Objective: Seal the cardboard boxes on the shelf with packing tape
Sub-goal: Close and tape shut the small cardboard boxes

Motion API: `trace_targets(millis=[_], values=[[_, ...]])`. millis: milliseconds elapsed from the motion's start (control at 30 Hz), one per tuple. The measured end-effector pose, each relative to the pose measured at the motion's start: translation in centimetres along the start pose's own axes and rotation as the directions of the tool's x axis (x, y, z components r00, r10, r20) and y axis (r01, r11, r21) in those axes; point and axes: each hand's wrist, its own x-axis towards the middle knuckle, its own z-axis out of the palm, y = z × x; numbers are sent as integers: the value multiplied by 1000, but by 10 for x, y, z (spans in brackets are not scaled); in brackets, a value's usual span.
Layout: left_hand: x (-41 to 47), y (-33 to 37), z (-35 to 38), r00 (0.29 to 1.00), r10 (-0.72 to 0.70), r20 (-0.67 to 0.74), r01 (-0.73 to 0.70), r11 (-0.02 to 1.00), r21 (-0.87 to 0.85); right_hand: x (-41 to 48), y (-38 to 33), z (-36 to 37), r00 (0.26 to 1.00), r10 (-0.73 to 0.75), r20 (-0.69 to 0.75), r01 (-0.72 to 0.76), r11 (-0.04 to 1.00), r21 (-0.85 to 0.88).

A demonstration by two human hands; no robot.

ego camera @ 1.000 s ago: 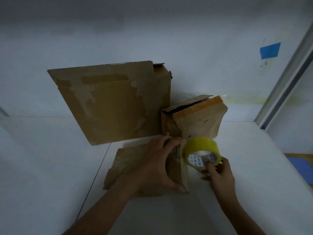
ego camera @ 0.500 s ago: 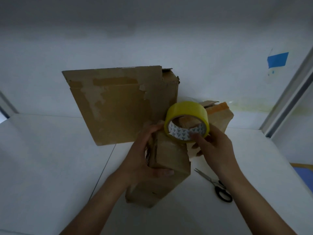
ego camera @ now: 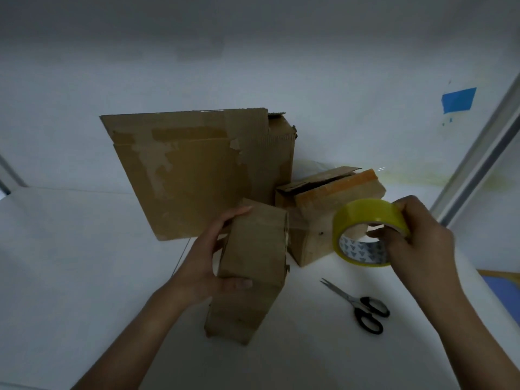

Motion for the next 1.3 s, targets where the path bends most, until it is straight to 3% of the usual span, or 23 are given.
trace_targets(millis=[667,1000,1100,1200,1300], values=[[-19,-3,-40,989,-142,48,141,990,28,-21,6,65,962,15,271,-5,999,-36],[-25,12,-61,976,-212,44,200,960,194,-30,-16,100,925,27,379,29,990,-140],[-18,32,-62,951,-308,-37,298,875,381,-31,-21,105,922,7,386,62,984,-166],[-4,69,-46,900,-428,-82,368,645,669,-33,-27,108,922,-9,387,82,982,-172],[9,93,-19,841,-512,-173,447,479,756,-33,-32,110,925,-20,380,97,978,-186]])
